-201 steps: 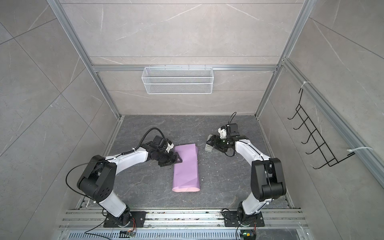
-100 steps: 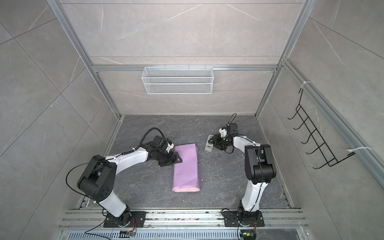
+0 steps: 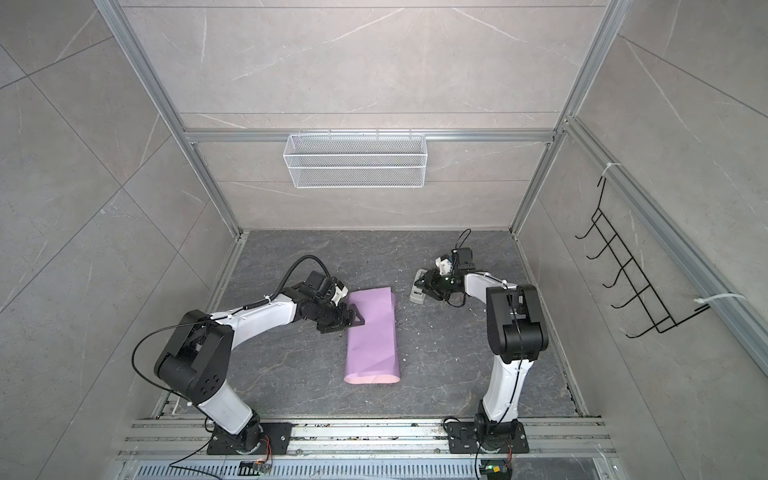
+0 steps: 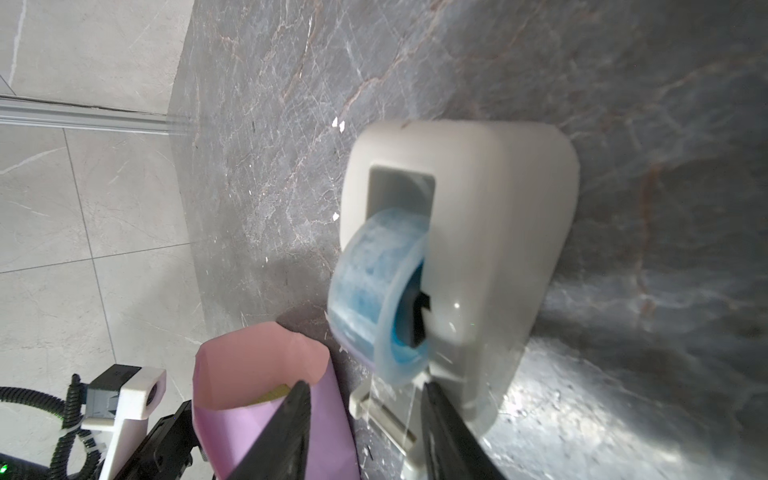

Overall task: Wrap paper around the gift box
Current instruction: 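Release the seam and move the right gripper to the white tape dispenser, then grip the tape end at the white dispenser with the right gripper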

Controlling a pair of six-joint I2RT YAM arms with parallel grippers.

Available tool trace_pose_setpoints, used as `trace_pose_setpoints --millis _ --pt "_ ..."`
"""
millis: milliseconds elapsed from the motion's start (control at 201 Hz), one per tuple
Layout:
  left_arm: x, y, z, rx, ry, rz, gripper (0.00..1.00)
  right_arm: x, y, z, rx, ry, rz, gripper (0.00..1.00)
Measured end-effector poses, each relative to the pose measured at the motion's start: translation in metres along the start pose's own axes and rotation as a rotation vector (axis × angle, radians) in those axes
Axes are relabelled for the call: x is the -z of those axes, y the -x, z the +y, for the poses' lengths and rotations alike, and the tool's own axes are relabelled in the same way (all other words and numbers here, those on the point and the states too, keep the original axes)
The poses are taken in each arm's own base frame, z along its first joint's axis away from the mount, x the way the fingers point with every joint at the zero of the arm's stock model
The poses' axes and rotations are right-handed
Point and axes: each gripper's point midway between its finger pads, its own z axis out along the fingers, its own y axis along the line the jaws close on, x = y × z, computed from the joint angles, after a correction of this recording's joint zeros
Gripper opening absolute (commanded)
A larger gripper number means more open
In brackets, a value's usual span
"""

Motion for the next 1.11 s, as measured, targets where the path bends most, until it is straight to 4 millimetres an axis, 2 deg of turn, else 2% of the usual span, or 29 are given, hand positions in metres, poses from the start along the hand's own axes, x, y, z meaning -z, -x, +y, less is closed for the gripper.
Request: trace_pose_setpoints --millis 1110 --pt "0.0000 0.0000 -0.0001 0.000 0.000 0.000 0.86 -0.0069 0.0002 -0.0013 -0.057 0.147 -0.028 0.32"
